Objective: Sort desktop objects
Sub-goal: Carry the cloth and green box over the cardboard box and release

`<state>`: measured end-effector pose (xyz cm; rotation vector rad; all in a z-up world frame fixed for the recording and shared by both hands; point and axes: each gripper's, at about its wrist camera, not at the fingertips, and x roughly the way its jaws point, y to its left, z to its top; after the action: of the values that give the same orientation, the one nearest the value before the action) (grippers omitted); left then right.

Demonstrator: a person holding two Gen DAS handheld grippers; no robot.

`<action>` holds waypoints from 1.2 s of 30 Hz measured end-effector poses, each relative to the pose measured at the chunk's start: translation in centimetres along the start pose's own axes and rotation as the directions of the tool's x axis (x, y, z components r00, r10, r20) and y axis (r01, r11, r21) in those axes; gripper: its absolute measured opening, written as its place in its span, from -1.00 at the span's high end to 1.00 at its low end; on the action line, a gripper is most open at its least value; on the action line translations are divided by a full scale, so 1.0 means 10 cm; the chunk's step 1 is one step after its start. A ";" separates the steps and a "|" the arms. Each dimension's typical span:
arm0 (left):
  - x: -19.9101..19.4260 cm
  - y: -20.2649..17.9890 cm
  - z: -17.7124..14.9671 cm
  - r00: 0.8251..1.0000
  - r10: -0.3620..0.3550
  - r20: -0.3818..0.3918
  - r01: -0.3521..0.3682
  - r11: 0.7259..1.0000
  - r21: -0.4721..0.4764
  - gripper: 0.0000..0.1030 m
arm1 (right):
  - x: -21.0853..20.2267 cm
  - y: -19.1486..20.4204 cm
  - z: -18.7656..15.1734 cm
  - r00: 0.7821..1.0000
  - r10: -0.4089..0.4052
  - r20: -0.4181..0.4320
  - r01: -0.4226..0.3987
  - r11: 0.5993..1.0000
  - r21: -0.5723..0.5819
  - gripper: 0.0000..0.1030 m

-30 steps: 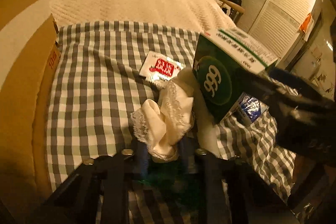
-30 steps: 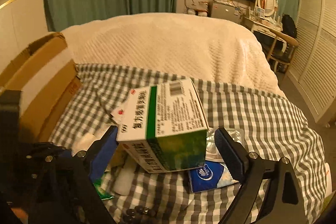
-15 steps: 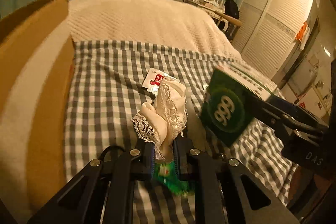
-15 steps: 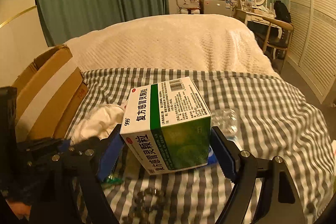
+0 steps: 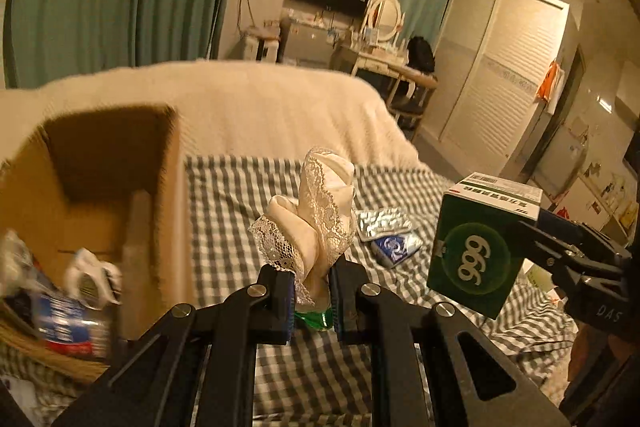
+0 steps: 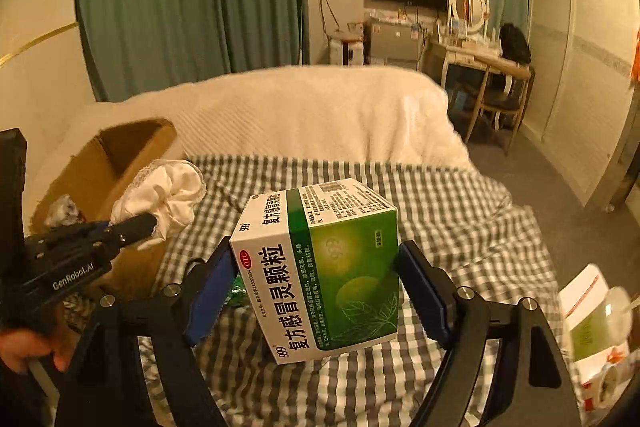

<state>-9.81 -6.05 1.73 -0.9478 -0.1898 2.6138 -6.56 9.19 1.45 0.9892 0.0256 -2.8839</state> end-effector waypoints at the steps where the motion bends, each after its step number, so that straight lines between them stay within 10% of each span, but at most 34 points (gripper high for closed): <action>1: -0.09 0.04 0.04 1.000 0.002 0.011 -0.002 1.000 -0.003 0.73 | -0.13 0.05 0.05 1.000 0.005 0.015 -0.005 1.000 -0.003 -0.54; 13: -0.87 0.83 0.41 0.983 0.156 0.099 -0.155 0.988 -0.018 0.73 | -0.61 1.16 0.68 0.980 0.160 0.120 -0.153 0.986 -0.066 -0.54; 28: -0.44 1.94 0.00 0.948 0.313 -0.049 -0.316 0.945 -0.080 0.72 | 0.54 2.43 0.70 0.936 0.347 -0.062 -0.350 0.935 -0.052 -0.55; 36: -0.41 1.99 0.05 0.926 0.373 -0.053 -0.377 0.919 -0.117 -0.36 | 0.66 2.42 0.72 0.945 0.322 -0.064 -0.326 0.942 -0.083 -0.71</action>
<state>-12.78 -26.07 -0.24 -1.1653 -0.1817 2.9633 -13.87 -15.79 3.41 0.9480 -0.0001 -2.5350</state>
